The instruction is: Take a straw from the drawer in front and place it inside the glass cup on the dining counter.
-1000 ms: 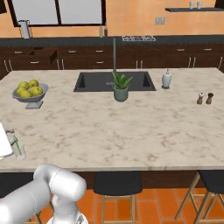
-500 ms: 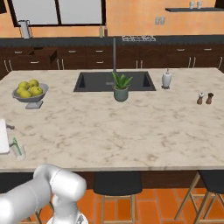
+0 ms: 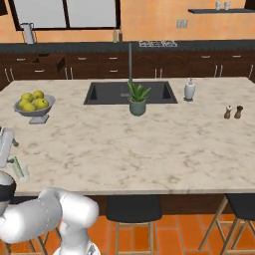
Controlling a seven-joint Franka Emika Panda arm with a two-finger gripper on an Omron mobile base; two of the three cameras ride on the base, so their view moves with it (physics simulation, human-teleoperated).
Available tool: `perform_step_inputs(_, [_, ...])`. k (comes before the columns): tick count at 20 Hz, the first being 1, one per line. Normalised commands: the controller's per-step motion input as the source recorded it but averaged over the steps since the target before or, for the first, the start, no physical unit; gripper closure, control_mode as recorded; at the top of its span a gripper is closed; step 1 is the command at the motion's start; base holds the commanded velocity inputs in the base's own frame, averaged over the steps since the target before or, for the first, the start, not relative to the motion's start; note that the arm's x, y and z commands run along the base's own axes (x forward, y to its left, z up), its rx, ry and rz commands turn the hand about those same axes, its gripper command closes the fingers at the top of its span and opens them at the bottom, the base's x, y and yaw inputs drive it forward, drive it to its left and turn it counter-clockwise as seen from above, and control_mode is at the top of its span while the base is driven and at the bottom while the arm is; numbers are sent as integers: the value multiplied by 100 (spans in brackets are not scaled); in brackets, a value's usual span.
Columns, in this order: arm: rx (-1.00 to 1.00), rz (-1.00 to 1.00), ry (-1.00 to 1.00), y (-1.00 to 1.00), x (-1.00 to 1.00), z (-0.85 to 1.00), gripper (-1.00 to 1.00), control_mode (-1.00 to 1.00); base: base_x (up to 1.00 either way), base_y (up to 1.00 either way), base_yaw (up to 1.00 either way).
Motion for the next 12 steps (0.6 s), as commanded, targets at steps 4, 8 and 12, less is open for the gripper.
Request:
perform_step_inputs(4, [43, 0, 34, -1, -5, 1, -100, -100, 0, 0, 0])
perform_step_inputs(8, [39, 0, 13, -26, -66, 36, -100, -100, 0, 0, 0])
perform_step_inputs(12, [33, -4, 11, -72, -55, 66, -100, -100, 0, 0, 0])
